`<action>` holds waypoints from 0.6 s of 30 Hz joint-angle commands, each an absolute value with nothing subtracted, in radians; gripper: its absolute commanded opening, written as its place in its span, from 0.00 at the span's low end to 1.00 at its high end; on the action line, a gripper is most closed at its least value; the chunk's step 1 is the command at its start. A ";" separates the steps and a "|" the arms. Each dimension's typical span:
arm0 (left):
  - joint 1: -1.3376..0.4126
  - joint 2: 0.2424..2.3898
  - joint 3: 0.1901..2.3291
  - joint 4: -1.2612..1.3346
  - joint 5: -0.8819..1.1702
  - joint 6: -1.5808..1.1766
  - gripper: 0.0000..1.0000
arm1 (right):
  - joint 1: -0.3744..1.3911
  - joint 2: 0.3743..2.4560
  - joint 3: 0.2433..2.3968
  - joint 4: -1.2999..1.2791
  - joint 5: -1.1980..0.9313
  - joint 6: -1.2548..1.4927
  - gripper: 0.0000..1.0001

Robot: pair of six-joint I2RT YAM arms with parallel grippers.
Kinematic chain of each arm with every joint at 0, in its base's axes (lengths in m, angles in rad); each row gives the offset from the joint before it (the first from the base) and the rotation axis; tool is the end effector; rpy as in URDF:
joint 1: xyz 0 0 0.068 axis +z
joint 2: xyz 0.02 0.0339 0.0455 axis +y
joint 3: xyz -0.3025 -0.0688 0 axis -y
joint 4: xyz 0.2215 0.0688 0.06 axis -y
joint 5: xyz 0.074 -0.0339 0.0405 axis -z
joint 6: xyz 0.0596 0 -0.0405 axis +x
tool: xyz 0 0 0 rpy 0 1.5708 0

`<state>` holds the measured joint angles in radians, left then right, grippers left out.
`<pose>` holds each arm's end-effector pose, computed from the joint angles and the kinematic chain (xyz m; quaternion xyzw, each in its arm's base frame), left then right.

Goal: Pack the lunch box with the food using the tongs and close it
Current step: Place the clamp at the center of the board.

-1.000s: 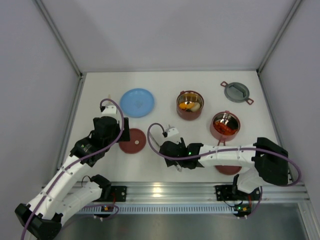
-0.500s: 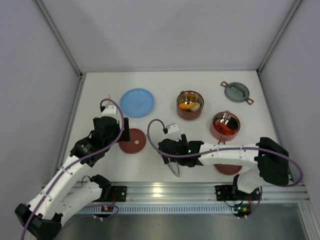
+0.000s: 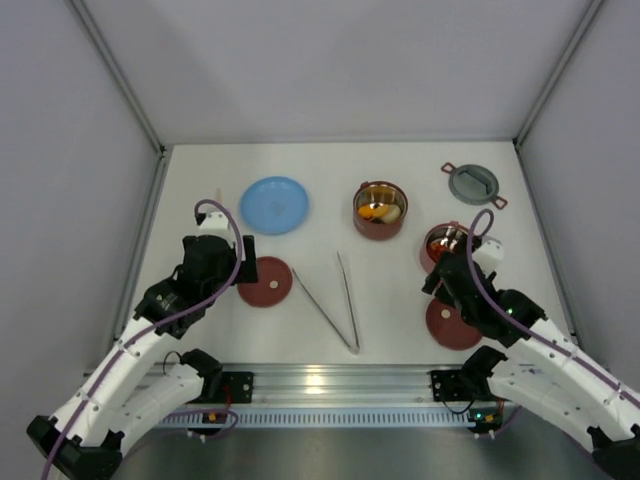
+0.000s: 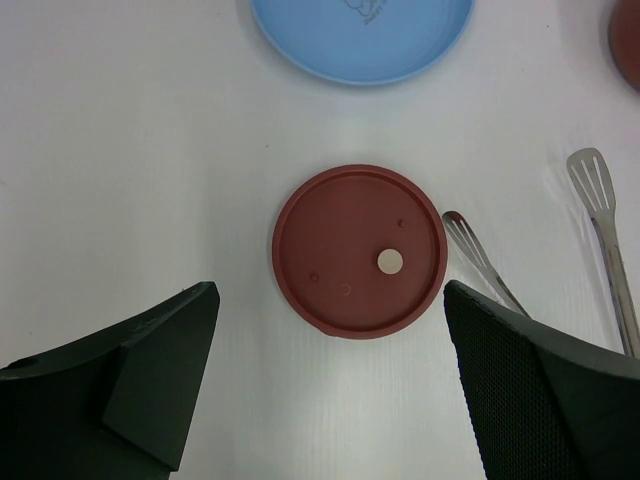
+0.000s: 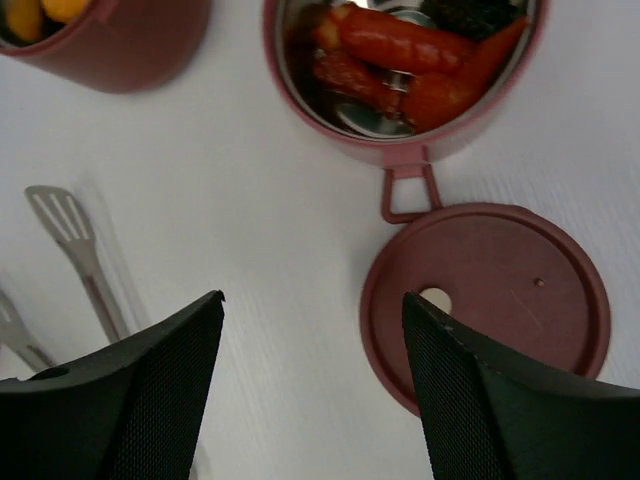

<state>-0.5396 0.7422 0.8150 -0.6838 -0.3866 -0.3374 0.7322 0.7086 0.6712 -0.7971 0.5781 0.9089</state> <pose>0.1140 -0.0421 0.3198 -0.0004 0.8750 -0.0381 0.4826 0.0940 0.0407 0.2702 0.1811 0.8818 0.0710 0.4297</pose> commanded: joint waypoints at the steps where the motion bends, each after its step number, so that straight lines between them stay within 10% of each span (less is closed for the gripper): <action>1: -0.545 0.723 0.824 -0.669 -0.382 -0.327 0.99 | 0.651 0.643 0.634 -0.934 0.500 0.979 0.71; 18: -0.543 0.686 0.825 -0.664 -0.367 -0.322 0.99 | 0.592 1.042 0.655 -0.824 0.390 0.905 0.40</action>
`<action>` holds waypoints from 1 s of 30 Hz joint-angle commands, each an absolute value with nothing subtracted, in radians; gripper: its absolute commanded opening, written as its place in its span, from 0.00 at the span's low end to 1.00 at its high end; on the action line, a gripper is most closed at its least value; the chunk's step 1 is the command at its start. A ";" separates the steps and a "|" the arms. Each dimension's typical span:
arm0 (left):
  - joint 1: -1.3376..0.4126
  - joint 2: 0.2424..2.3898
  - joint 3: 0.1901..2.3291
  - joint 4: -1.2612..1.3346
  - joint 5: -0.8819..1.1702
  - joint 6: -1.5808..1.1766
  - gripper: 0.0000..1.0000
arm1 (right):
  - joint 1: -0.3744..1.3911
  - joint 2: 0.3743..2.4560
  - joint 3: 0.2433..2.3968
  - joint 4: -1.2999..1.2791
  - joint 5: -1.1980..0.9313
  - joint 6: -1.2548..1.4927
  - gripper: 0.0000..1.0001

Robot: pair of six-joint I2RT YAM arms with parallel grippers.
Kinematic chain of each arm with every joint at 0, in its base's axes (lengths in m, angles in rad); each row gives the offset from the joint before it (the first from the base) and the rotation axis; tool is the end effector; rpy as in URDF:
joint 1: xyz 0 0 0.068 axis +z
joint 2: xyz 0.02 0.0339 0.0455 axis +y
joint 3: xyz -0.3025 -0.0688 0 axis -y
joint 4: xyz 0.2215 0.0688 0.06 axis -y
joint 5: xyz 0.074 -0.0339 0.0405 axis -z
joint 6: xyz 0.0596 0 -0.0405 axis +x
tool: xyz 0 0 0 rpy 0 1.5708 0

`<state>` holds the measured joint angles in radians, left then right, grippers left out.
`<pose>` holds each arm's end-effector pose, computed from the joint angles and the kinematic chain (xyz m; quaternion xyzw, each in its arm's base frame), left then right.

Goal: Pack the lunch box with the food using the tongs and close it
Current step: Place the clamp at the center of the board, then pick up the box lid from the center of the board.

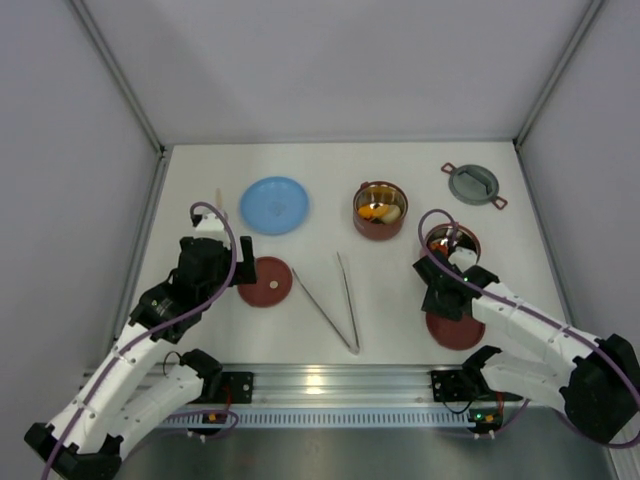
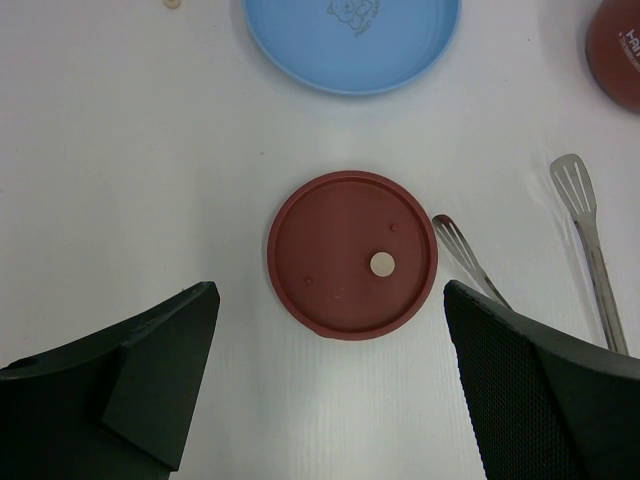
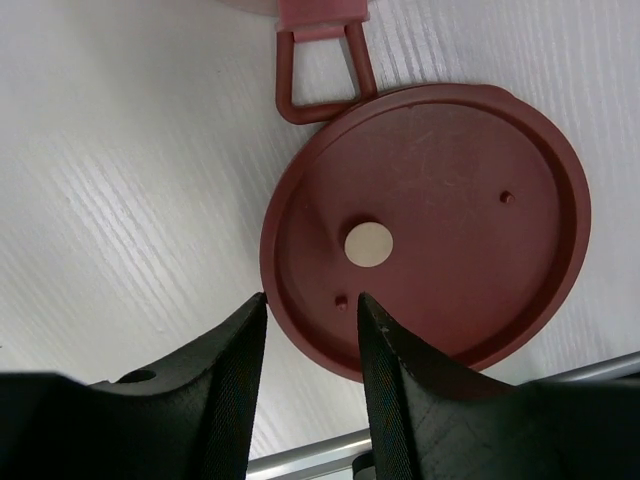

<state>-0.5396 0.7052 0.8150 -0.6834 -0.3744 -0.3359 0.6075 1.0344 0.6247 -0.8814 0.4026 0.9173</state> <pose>0.1073 -0.0388 0.3232 -0.0008 0.8675 -0.0511 0.4948 0.1185 0.0539 0.2165 0.1772 0.9543 -0.0489 0.2355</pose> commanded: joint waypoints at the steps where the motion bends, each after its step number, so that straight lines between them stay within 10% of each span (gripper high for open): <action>1: -0.543 0.686 0.825 -0.666 -0.367 -0.322 0.99 | 0.594 1.045 0.652 -0.818 0.388 0.904 0.41; 18: -0.545 0.690 0.824 -0.663 -0.367 -0.321 0.99 | 0.592 1.223 0.627 -0.672 0.379 0.874 0.40; 30: -0.545 0.696 0.824 -0.661 -0.367 -0.321 0.99 | 0.594 1.244 0.558 -0.615 0.325 0.851 0.12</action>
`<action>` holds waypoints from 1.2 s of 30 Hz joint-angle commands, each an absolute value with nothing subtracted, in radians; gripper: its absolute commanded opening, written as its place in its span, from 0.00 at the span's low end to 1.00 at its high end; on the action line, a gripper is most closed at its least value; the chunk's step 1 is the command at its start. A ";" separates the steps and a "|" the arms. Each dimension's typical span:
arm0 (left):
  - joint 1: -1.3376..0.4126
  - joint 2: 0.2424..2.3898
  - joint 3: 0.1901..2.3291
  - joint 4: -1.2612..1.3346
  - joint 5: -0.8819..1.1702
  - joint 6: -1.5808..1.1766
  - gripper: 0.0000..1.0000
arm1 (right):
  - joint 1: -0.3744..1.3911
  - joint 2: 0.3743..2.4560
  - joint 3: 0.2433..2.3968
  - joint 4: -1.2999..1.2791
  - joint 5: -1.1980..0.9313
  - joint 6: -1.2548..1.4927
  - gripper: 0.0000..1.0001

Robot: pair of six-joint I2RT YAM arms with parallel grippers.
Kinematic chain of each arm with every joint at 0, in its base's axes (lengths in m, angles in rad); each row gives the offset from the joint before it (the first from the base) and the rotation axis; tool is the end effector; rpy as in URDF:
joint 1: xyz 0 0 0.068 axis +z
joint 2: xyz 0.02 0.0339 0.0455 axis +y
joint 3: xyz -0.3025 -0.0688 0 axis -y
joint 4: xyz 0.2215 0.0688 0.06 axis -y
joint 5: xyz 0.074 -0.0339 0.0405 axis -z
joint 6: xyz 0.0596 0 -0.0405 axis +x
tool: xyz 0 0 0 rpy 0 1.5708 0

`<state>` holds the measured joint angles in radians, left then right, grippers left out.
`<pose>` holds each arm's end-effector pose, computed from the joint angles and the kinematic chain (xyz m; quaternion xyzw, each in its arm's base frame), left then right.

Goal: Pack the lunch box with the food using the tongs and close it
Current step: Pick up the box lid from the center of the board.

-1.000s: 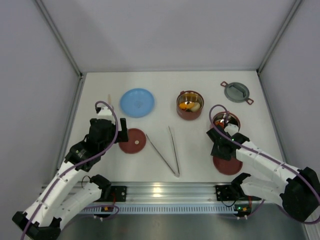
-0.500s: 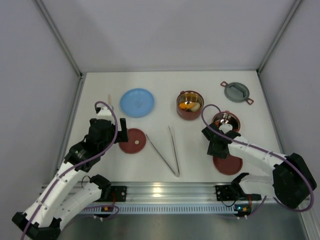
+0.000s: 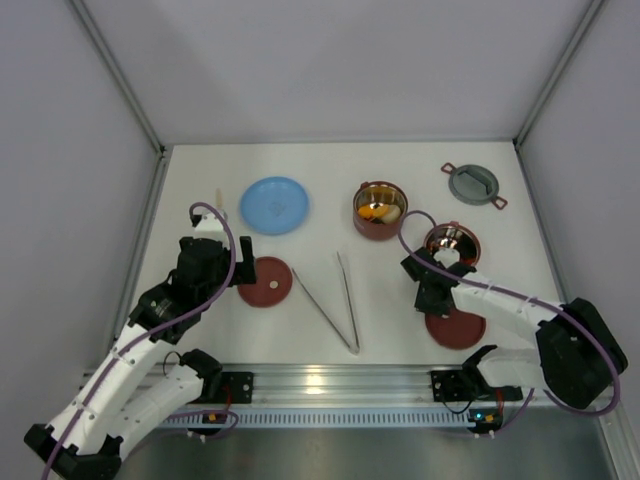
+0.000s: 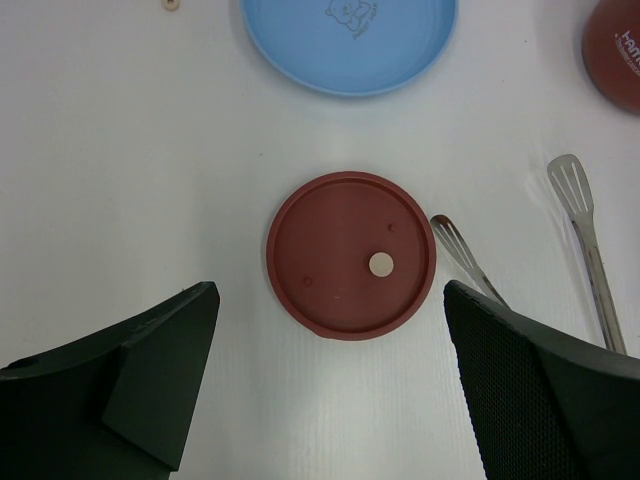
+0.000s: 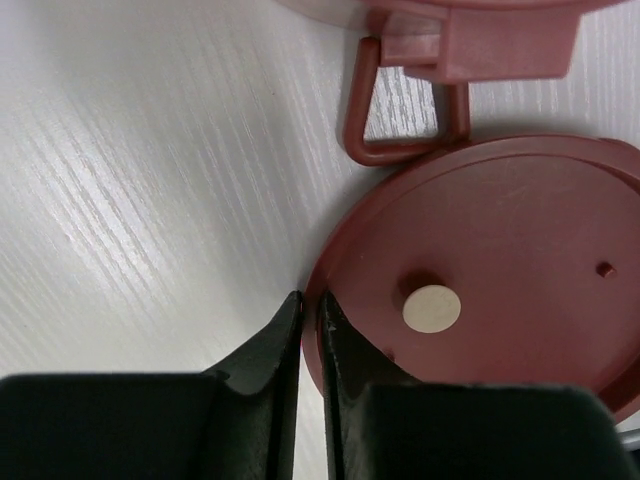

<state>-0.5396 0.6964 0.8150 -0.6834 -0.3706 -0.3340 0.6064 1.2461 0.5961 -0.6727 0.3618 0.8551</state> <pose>0.1056 -0.0381 0.3240 0.0000 0.8657 -0.0542 0.4976 0.1501 0.0784 0.1881 0.1432 0.9658 -0.0517 0.2098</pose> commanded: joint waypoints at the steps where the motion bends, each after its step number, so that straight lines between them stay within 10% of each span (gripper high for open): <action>1: -0.545 0.698 0.824 -0.661 -0.368 -0.319 0.99 | 0.594 1.229 0.549 -0.618 0.313 0.848 0.06; 22: -0.545 0.719 0.825 -0.666 -0.373 -0.322 0.99 | 0.637 0.810 0.760 -0.972 0.320 0.839 0.00; 36: -0.545 0.721 0.824 -0.664 -0.371 -0.322 0.99 | 0.436 1.267 1.255 -0.893 0.362 0.591 0.00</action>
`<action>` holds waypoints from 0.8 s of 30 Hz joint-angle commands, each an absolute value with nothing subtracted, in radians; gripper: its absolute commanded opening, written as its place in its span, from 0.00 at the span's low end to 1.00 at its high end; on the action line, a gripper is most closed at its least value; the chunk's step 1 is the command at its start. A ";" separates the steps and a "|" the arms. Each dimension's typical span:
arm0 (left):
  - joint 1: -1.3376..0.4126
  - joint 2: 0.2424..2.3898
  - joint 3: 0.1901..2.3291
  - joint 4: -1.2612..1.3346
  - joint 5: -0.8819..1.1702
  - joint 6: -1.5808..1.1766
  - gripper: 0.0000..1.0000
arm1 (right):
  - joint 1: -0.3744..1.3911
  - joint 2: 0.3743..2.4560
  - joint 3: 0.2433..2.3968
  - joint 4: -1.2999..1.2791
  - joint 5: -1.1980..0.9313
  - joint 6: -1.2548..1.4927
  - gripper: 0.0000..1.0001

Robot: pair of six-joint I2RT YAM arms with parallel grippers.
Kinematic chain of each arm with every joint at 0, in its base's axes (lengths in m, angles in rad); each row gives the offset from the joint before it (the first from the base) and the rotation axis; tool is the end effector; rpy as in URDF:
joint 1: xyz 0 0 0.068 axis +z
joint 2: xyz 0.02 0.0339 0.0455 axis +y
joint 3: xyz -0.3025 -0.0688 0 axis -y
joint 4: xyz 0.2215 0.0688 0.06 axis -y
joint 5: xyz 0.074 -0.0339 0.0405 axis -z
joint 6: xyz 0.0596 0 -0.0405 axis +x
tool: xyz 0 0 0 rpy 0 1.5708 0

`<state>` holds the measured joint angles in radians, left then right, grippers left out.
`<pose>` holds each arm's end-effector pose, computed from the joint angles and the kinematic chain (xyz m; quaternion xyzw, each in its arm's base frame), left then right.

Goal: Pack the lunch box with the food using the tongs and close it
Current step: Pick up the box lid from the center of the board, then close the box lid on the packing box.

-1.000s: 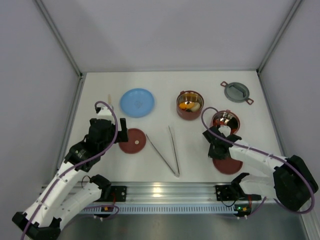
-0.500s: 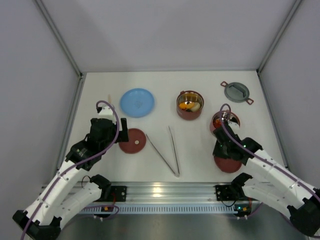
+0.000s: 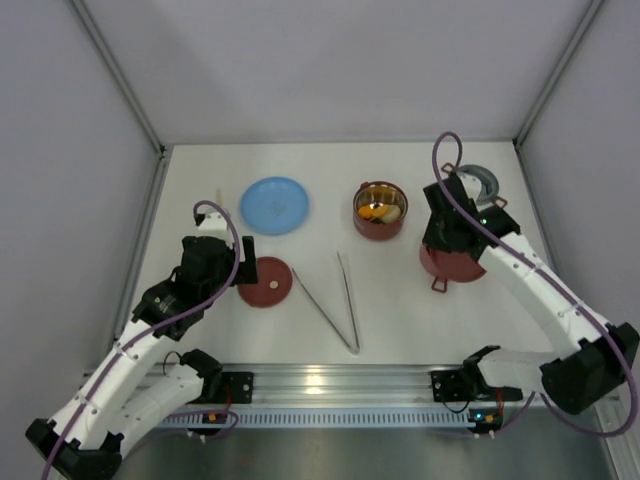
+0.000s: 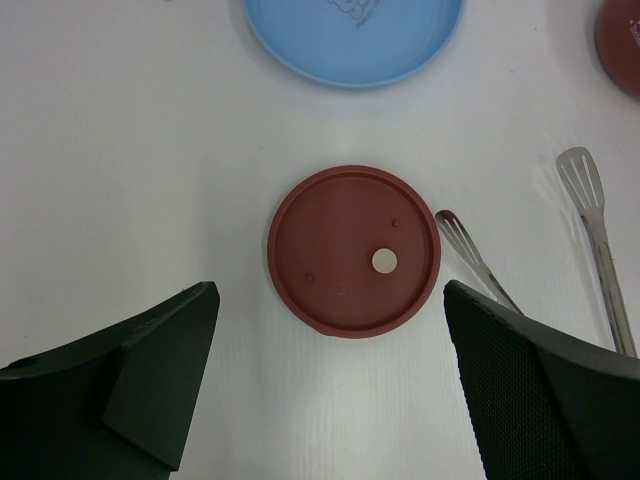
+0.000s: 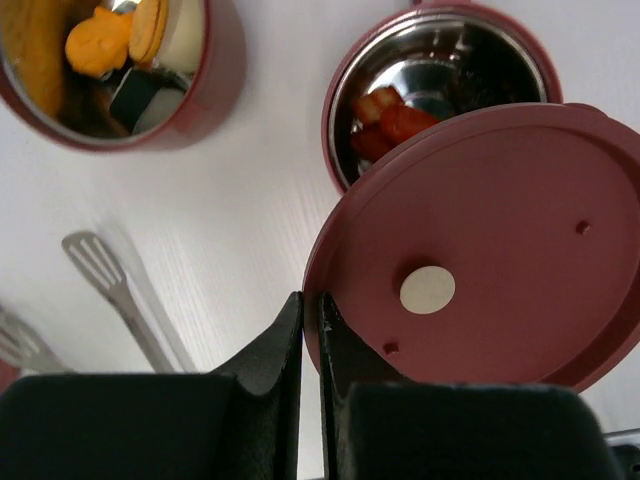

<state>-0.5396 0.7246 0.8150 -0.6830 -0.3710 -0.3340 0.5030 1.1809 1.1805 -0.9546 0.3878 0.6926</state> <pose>0.1107 -0.0411 0.3214 0.0028 0.8719 -0.0478 0.4873 0.1871 0.0772 0.3478 0.1466 0.9254 0.0156 0.3492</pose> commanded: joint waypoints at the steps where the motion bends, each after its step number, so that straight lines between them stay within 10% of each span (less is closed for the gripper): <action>1: -0.545 0.719 0.822 -0.664 -0.373 -0.322 0.99 | 0.424 1.335 1.302 -0.887 0.347 0.583 0.00; 24: -0.543 0.713 0.824 -0.666 -0.373 -0.322 0.99 | 0.279 1.701 1.304 -0.706 0.227 0.503 0.00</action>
